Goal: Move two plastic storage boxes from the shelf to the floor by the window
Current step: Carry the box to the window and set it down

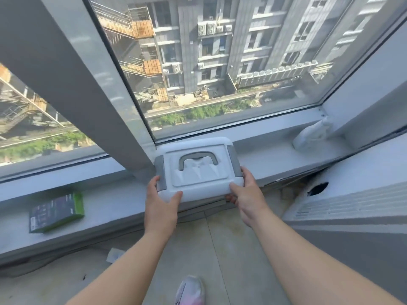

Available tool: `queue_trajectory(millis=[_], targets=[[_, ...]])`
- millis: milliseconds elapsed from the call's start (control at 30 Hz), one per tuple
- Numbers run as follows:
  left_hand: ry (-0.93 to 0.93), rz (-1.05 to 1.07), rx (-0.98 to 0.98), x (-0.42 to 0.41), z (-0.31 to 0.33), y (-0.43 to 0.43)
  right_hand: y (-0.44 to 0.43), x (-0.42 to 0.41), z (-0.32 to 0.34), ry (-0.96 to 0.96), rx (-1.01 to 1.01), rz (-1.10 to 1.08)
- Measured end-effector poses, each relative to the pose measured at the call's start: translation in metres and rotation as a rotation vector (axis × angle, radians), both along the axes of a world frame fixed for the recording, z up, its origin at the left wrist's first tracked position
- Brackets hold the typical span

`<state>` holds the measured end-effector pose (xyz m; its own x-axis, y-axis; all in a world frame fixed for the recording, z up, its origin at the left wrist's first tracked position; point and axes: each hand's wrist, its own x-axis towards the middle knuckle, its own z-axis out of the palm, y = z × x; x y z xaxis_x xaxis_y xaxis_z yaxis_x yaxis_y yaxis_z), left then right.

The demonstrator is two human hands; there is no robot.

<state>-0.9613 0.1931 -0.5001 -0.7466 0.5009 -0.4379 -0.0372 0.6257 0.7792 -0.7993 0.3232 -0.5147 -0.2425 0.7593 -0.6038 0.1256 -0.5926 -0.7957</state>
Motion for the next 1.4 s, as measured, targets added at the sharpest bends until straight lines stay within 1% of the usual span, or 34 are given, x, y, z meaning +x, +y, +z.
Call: queue_trajectory(millis=[167, 367, 433, 500, 533, 567, 600, 667, 733, 833, 900, 1033, 1133, 1300, 1400], targets=[[-0.010, -0.021, -0.017, -0.008, -0.036, 0.010, 0.011, -0.010, -0.035, -0.034, 0.013, -0.012], [-0.023, 0.019, -0.035, -0.008, -0.053, 0.024, 0.034, -0.016, -0.055, -0.075, 0.023, 0.061], [-0.010, 0.021, -0.050, -0.004, -0.055, 0.027, 0.039, -0.014, -0.050, -0.158, 0.042, 0.169], [0.006, 0.027, -0.063, 0.001, -0.053, 0.028, 0.040, -0.010, -0.040, -0.326, 0.157, 0.331], [0.021, 0.037, -0.075, 0.001, -0.050, 0.028, 0.039, -0.010, -0.036, -0.406, 0.219, 0.373], [0.025, 0.063, -0.083, 0.003, -0.043, 0.030, 0.038, -0.008, -0.027, -0.457, 0.248, 0.362], [0.024, 0.110, -0.086, 0.002, -0.037, 0.032, 0.037, -0.008, -0.018, -0.468, 0.251, 0.323], [0.001, 0.191, -0.060, 0.001, -0.017, 0.033, 0.029, -0.008, 0.007, -0.412, 0.258, 0.227], [-0.059, 0.231, 0.012, 0.000, 0.013, 0.032, 0.015, -0.007, 0.044, -0.257, 0.216, 0.173], [-0.223, 0.297, 0.160, 0.010, 0.084, 0.026, -0.009, 0.007, 0.121, 0.026, 0.082, 0.116], [-0.305, 0.294, 0.257, 0.019, 0.133, 0.024, -0.020, 0.017, 0.166, 0.125, 0.057, 0.081], [-0.312, 0.211, 0.355, 0.049, 0.249, 0.011, -0.041, 0.046, 0.269, 0.246, 0.058, 0.010], [-0.300, 0.185, 0.426, 0.073, 0.325, -0.007, -0.060, 0.070, 0.338, 0.285, 0.099, -0.002], [-0.266, 0.111, 0.533, 0.131, 0.430, -0.058, -0.100, 0.126, 0.441, 0.325, 0.178, -0.062], [-0.316, 0.044, 0.569, 0.170, 0.482, -0.091, -0.134, 0.173, 0.495, 0.327, 0.236, -0.106]])
